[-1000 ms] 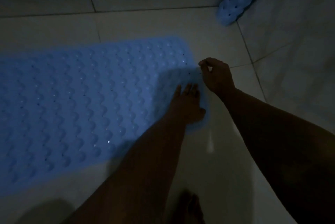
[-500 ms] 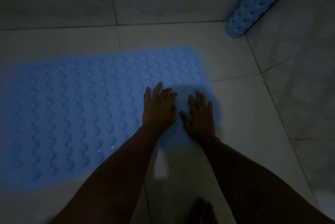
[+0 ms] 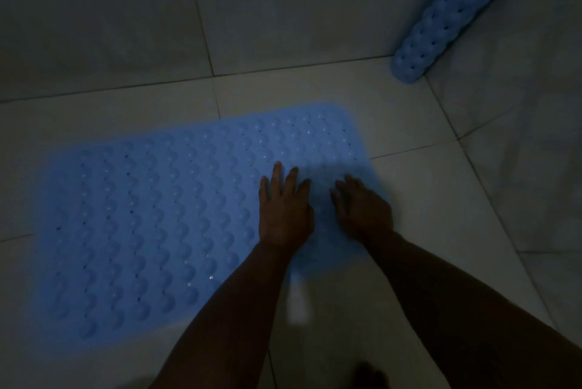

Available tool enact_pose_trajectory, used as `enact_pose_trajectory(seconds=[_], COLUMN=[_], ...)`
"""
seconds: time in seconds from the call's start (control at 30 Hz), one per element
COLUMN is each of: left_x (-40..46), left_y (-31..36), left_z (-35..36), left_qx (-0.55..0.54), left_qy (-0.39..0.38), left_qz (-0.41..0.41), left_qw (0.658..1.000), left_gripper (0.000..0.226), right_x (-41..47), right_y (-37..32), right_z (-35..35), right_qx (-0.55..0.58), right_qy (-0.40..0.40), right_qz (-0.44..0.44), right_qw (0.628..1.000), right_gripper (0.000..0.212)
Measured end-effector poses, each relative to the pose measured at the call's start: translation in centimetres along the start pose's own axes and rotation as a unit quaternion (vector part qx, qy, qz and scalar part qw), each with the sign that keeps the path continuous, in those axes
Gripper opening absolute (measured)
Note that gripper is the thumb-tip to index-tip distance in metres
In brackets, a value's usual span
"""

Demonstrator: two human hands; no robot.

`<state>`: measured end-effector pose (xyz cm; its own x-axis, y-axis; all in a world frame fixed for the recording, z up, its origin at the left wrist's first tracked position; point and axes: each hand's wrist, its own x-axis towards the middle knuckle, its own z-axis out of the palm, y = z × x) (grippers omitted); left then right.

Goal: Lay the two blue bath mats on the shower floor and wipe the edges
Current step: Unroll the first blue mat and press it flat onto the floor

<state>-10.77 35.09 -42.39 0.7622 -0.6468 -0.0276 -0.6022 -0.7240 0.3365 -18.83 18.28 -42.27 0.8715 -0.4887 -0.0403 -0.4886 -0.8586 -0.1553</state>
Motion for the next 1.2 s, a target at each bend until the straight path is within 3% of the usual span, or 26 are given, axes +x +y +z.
enact_pose_trajectory(seconds=[0.03, 0.17, 0.4, 0.53, 0.7, 0.83, 0.9, 0.93, 1.0, 1.1, 1.2], left_x=[0.0, -1.3, -3.8, -2.8, -3.9, -3.0, -1.9, -1.3, -1.3, -2.9, -5.0], left_y=[0.5, 2.4, 1.8, 2.0, 1.8, 1.9, 1.7, 1.4, 0.0, -3.4, -7.1], left_z=[-0.2, 1.1, 5.1, 4.5, 5.0, 3.8, 1.2, 0.1, -2.1, -3.9, -4.7], left_qx=[0.0, 0.006, 0.039, 0.05, 0.031, -0.032, -0.079, -0.13, -0.217, -0.18, -0.119], left_qy=[-0.005, -0.023, -0.03, -0.026, -0.054, -0.123, -0.184, -0.177, -0.087, 0.02, 0.048], left_qz=[-0.002, 0.037, 0.127, 0.135, 0.127, 0.121, 0.094, 0.066, -0.006, -0.046, -0.063], left_qw=[1.0, 0.999, 0.991, 0.989, 0.99, 0.985, 0.975, 0.973, 0.972, 0.982, 0.99], left_gripper=[0.059, 0.053, 0.067, 0.074, 0.089, 0.097, 0.083, 0.072, 0.054, 0.045, 0.043], right_x=[1.0, 4.1, 4.7, 5.8, 5.1, 4.4, 4.2, 4.4, 4.4, 3.3, 0.2], right_y=[-0.2, 0.3, 0.2, 0.4, 0.2, -0.6, -1.9, -2.3, -3.6, -6.7, -10.4], right_z=[-1.3, -3.9, -2.9, -3.0, -0.6, -1.8, -3.2, -3.6, -4.1, -4.4, -2.3], right_qx=[-0.014, -0.008, 0.043, 0.049, 0.021, 0.041, 0.033, 0.032, 0.039, 0.063, 0.071], right_qy=[0.01, -0.07, 0.039, 0.096, 0.09, 0.062, 0.061, 0.057, 0.048, 0.051, 0.034], right_qz=[-0.001, -0.023, -0.111, -0.138, -0.145, -0.149, -0.145, -0.138, -0.133, -0.138, -0.135], right_qw=[1.0, 0.997, 0.992, 0.985, 0.985, 0.986, 0.987, 0.988, 0.989, 0.987, 0.988], right_gripper=[0.06, 0.047, 0.038, 0.04, 0.038, 0.037, 0.038, 0.039, 0.04, 0.035, 0.031])
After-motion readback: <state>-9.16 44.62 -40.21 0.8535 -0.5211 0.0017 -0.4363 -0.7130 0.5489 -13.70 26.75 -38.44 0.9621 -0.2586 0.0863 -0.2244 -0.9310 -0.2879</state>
